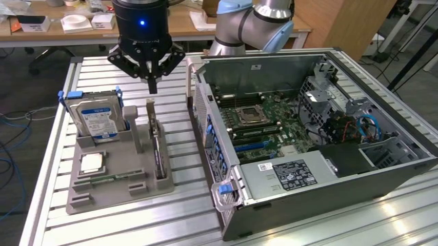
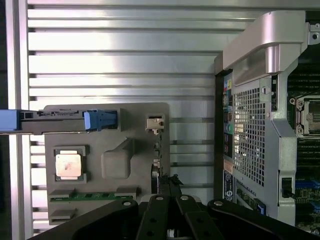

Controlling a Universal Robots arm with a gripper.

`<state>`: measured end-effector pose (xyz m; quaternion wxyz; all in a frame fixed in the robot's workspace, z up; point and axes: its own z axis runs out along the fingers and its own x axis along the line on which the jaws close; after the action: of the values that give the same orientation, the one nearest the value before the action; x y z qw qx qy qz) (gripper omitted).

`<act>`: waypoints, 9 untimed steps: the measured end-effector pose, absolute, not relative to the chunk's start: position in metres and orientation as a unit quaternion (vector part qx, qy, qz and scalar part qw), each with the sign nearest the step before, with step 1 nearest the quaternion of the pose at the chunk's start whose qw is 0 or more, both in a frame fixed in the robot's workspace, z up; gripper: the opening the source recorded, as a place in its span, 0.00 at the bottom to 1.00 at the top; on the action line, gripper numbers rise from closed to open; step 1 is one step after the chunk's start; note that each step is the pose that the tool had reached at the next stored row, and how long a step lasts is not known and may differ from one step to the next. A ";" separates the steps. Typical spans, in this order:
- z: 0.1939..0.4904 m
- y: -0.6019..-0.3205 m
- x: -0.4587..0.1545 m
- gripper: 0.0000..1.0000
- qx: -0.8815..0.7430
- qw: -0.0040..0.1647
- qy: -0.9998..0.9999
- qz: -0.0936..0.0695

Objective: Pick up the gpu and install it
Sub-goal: 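Reach for the gpu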

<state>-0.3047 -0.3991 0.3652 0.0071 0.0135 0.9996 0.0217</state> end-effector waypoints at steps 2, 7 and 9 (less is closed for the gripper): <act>0.365 -0.399 -0.305 0.11 0.013 0.007 1.000 0.022; 0.365 -0.399 -0.305 0.29 0.013 0.007 1.000 0.022; 0.365 -0.399 -0.305 0.35 0.013 0.007 1.000 0.022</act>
<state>-0.3048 -0.3991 0.3653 0.0071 0.0135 0.9997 0.0216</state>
